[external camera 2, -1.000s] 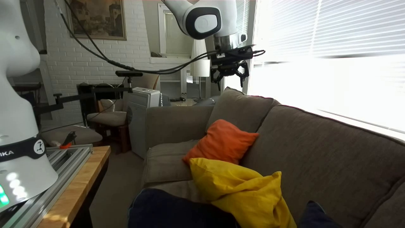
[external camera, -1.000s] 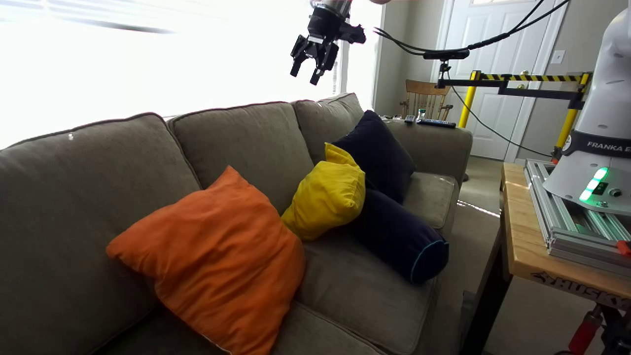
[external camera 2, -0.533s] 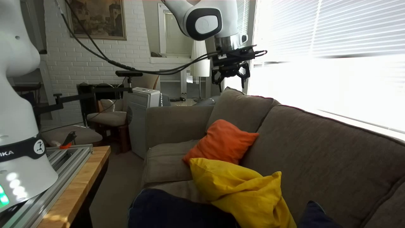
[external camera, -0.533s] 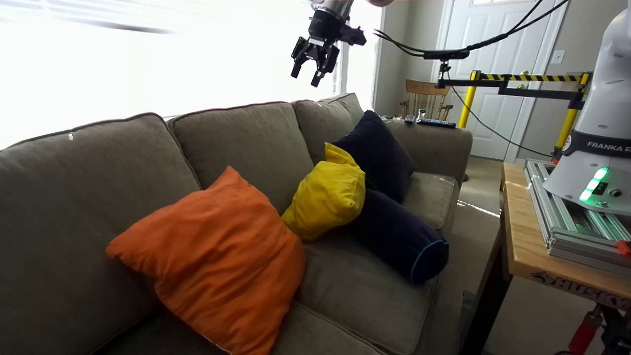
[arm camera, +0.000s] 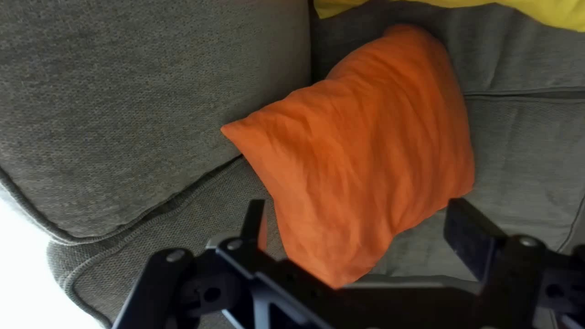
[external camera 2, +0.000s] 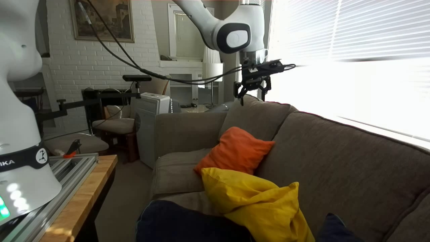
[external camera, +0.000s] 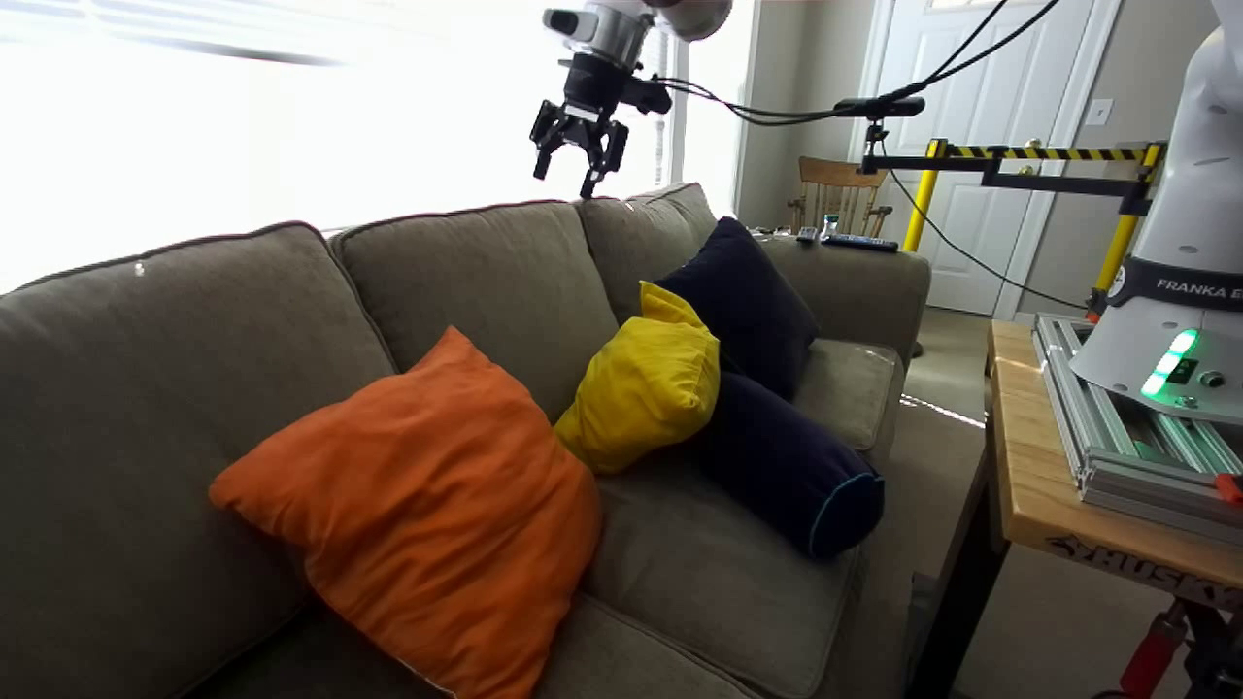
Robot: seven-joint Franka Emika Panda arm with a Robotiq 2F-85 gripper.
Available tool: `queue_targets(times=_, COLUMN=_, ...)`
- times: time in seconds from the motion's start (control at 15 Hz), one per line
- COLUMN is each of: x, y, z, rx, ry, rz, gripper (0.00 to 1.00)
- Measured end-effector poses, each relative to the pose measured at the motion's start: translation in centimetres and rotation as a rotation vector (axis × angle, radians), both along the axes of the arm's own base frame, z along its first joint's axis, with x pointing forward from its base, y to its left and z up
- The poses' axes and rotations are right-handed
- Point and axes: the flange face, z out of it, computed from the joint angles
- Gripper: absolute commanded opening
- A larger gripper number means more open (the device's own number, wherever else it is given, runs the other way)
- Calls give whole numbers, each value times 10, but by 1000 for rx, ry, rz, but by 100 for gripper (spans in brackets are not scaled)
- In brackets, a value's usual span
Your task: Put the orange pillow on top of the yellow one
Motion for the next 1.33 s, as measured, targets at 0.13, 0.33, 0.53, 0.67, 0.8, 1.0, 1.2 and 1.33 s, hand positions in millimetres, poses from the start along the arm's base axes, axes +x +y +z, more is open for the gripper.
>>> queue_targets(times=0.13, x=17, y=14, z=-12, rx=8, ry=-1, rz=45, gripper=100)
queue_targets(times=0.33, x=39, y=37, z=-30, rx=22, ry=-6, rz=112, gripper=100)
queue_targets(times=0.53, x=54, y=62, z=-48, rx=26, ry=12, rz=182, gripper=100)
queue_targets(times=0.67, x=61, y=75, z=-61, rx=23, ry=36, rz=221, gripper=100)
queue_targets(times=0.8, x=66, y=86, z=-73, rx=17, ry=64, rz=256, gripper=100)
queue_targets(times=1.0, x=69, y=100, z=-93, rx=3, ry=116, rz=309, gripper=100)
queue_targets(times=1.2, x=68, y=113, z=-116, rx=-4, ry=164, rz=360, gripper=97)
queue_targets(times=1.33, x=68, y=120, z=-131, rx=-13, ry=183, rz=386, gripper=98)
